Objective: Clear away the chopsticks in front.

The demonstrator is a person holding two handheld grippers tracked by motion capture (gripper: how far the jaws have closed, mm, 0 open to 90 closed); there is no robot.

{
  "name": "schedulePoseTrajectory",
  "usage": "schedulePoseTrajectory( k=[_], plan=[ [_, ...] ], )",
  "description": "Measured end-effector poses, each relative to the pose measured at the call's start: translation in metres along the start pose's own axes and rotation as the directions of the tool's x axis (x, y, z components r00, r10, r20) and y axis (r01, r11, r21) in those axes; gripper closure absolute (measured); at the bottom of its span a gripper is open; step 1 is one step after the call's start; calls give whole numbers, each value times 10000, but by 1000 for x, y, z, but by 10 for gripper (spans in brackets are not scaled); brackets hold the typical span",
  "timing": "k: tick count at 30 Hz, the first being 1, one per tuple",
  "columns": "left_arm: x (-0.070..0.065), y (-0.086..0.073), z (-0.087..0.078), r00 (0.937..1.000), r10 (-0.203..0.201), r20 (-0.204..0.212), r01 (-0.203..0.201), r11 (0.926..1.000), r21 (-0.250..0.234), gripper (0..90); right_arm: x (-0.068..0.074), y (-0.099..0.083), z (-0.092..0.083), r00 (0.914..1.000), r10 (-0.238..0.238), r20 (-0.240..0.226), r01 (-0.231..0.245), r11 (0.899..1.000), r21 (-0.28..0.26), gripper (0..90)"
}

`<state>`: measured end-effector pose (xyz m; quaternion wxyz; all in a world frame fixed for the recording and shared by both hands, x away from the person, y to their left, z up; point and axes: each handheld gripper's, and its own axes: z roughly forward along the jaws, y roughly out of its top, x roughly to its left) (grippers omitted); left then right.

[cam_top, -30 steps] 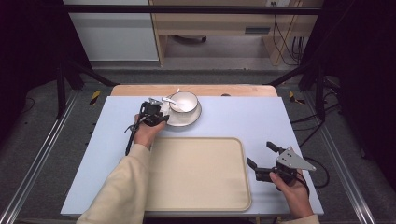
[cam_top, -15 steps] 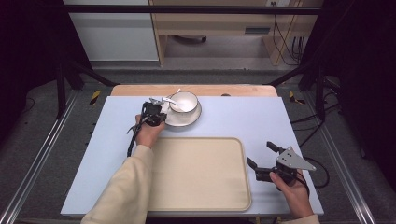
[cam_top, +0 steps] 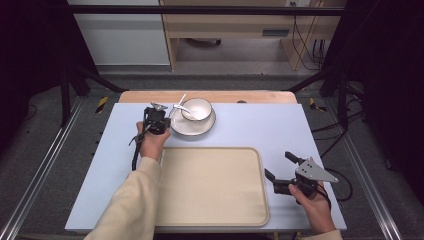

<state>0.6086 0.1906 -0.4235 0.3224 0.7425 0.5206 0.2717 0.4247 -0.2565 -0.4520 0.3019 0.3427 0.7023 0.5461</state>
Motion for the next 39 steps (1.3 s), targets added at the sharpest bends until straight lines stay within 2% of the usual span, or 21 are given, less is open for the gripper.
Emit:
schedulePoseTrajectory(
  k=[3, 7, 13, 15, 17, 21, 24, 27, 31, 35, 39],
  plan=[
    [8, -6, -10, 9990, -424, -159, 422, 9991, -95, 856, 1, 1, 0, 10000, 14, -13, -14, 10000, -35, 61],
    [14, -18, -24, 9968, -726, -334, 717, 9971, -262, 856, 1, 1, 0, 10000, -8, -17, 8, 10000, -29, 61],
    [16, -37, -43, 9915, -1159, -589, 1131, 9924, -482, 856, 2, 1, -1, 10000, 7, -3, -7, 10000, -47, 61],
    [15, -43, -49, 9882, -1439, -532, 1402, 9879, -666, 855, 2, 2, 0, 10000, 11, -13, -11, 10000, -55, 61],
    [13, -49, -56, 9854, -1639, -461, 1591, 9828, -942, 855, 2, 1, -1, 10000, 22, -10, -22, 10000, -52, 61],
    [4, -61, -66, 9842, -1709, -470, 1649, 9800, -1116, 856, 1, 2, -1, 10000, 31, -11, -31, 9999, -100, 61],
    [-2, -69, -73, 9828, -1757, -576, 1681, 9788, -1166, 856, 1, 2, -2, 10000, 67, -11, -67, 9999, -129, 61],
    [-7, -77, -77, 9835, -1614, -814, 1525, 9825, -1066, 856, 1, 2, -2, 10000, 66, -3, -66, 9999, -155, 61],
    [-11, -86, -87, 9824, -1657, -866, 1549, 9807, -1196, 856, 2, 2, -2, 10000, 60, -44, -61, 9999, -144, 60],
    [-17, -94, -98, 9784, -1868, -885, 1743, 9758, -1320, 856, 2, 2, -2, 9999, 81, -66, -82, 9998, -162, 61],
    [-25, -105, -108, 9751, -2101, -708, 1981, 9690, -1475, 856, 2, 3, -3, 9999, 102, -58, -103, 9998, -189, 60]
  ],
)
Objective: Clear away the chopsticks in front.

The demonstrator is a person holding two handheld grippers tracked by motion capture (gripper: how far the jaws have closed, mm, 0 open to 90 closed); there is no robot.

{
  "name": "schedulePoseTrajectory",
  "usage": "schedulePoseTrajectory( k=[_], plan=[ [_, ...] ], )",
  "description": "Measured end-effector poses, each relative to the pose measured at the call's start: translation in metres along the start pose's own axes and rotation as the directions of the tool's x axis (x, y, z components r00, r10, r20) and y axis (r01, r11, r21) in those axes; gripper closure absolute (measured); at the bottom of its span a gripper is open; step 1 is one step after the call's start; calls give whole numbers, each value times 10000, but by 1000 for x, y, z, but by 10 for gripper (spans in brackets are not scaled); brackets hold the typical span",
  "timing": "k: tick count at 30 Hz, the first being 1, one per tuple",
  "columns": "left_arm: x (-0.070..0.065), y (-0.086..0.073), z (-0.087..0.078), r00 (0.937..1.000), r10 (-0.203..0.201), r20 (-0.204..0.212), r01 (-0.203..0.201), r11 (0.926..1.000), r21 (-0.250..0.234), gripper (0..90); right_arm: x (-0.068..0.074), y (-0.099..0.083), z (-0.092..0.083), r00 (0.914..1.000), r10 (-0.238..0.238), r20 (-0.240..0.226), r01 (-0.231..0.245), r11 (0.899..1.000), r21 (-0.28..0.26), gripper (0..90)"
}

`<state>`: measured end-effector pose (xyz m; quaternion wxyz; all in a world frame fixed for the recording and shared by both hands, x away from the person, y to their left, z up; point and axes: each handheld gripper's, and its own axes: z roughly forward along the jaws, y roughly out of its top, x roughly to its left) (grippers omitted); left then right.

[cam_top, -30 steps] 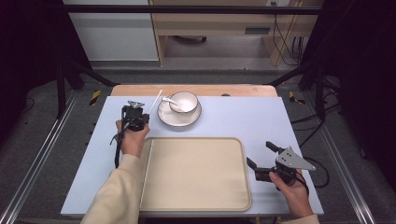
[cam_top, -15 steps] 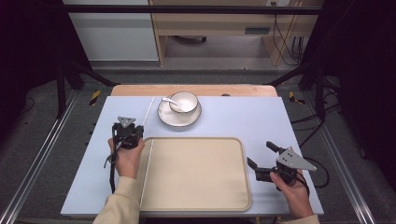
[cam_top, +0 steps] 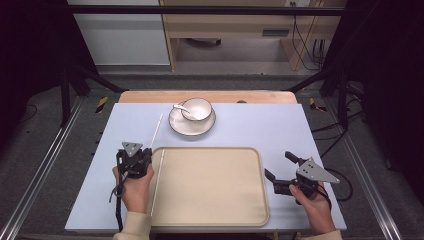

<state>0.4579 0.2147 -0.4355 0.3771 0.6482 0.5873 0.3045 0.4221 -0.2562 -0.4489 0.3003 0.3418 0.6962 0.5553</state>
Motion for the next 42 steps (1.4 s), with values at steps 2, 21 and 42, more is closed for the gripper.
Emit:
schedulePoseTrajectory(
  k=[2, 21, 42],
  plan=[
    [-3, -5, -5, 10000, -89, 40, 90, 10000, -43, 856, 0, 0, 0, 10000, 7, -2, -7, 10000, -14, 60],
    [-20, -37, -32, 9999, -97, 105, 100, 9997, -222, 855, 2, 0, 0, 10000, -9, -64, 9, 10000, 0, 60],
    [-34, -64, -53, 9978, -635, 204, 646, 9962, -590, 855, 2, 0, 1, 10000, 71, -70, -71, 10000, -22, 61]
  ],
)
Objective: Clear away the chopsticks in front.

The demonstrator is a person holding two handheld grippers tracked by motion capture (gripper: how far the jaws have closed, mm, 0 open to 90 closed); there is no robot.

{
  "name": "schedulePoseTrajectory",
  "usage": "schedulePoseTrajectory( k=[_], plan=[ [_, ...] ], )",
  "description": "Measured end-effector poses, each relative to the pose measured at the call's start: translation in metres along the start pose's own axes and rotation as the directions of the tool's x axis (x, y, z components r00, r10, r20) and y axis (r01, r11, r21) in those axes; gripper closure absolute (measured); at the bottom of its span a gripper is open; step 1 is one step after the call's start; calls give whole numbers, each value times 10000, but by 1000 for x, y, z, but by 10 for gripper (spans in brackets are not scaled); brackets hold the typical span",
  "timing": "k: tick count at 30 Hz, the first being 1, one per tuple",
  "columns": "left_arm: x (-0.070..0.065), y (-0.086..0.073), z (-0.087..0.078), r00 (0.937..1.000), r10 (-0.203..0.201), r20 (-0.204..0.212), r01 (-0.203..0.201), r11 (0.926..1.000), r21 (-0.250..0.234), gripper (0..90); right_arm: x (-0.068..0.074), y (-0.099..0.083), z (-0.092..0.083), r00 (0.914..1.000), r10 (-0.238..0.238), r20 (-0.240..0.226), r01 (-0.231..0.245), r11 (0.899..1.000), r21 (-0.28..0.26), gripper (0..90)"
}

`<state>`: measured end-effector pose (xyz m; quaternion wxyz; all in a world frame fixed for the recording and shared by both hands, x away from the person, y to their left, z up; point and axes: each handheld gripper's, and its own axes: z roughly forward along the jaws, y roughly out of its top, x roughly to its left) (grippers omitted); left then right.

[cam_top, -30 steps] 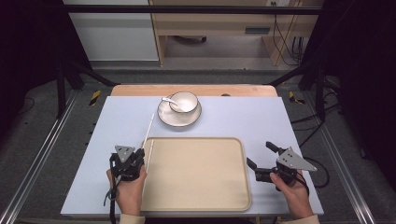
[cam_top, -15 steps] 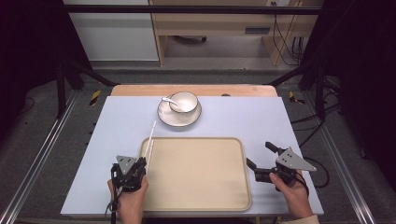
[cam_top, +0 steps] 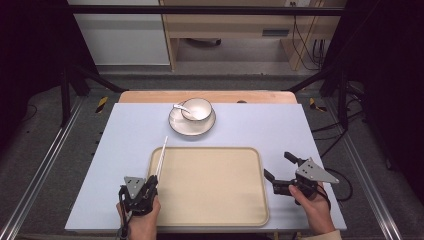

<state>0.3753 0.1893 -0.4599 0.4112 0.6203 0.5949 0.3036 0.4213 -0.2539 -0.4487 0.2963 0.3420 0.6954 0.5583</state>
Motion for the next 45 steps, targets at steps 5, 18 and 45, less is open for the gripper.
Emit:
schedulePoseTrajectory(
  k=[5, 18, 45],
  plan=[
    [-8, -7, -3, 9999, 78, -77, -78, 10000, -5, 855, 1, -1, 1, 9999, 109, -52, -109, 9999, -25, 61],
    [-13, -25, -8, 9996, 8, -298, -8, 10000, -13, 856, 1, -1, 2, 9999, 52, -110, -52, 10000, 16, 61],
    [-9, -33, -6, 9993, -150, -350, 157, 9997, 199, 855, 2, -1, 2, 9999, 13, -171, -12, 10000, 40, 62]
  ],
)
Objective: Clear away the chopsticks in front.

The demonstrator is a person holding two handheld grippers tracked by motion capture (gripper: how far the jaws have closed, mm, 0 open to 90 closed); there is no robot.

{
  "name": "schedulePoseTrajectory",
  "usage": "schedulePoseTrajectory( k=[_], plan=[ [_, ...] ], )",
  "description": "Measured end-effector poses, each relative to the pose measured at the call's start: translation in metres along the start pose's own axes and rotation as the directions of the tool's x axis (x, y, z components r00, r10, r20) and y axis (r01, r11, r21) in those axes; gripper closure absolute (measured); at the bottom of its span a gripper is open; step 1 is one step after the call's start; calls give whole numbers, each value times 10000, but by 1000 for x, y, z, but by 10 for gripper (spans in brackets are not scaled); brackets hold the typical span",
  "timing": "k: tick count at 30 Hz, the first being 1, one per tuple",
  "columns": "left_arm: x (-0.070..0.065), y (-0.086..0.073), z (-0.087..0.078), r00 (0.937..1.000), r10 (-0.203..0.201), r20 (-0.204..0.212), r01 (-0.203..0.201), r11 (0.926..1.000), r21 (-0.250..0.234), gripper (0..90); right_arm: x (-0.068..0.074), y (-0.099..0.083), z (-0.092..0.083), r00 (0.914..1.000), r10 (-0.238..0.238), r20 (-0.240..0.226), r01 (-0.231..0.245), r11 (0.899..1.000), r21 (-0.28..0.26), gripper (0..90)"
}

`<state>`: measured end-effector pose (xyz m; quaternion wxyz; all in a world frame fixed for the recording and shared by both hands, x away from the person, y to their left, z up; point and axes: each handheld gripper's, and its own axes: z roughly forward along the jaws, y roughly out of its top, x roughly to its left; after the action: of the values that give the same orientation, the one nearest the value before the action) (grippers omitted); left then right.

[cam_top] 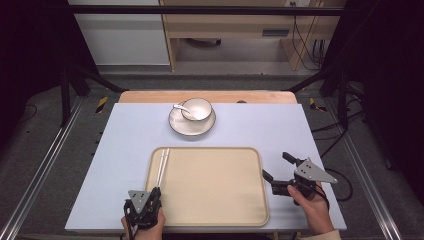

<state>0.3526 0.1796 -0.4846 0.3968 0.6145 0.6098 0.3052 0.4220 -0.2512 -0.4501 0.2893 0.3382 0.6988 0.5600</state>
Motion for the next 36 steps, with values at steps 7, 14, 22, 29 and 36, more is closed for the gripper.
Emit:
schedulePoseTrajectory(
  k=[7, 14, 22, 29, 36],
  plan=[
    [2, -2, 0, 10000, -60, -37, 60, 10000, -3, 855, 0, 0, 0, 10000, 3, 6, -3, 10000, 25, 61],
    [2, -3, 1, 9999, -117, -15, 117, 9999, -46, 851, 0, 0, 0, 10000, 13, -3, -13, 10000, 26, 62],
    [2, -3, 1, 10000, -29, 36, 29, 10000, -60, 823, 0, 0, 0, 10000, 22, 12, -22, 10000, 24, 62],
    [2, 2, 2, 9995, 192, 241, -192, 9998, -19, 749, 0, 0, 1, 10000, 31, 15, -31, 10000, 55, 62],
    [2, 6, 4, 9982, 477, 357, -475, 9988, -81, 688, -1, 0, 0, 10000, -1, 65, 0, 10000, 47, 62]
  ],
)
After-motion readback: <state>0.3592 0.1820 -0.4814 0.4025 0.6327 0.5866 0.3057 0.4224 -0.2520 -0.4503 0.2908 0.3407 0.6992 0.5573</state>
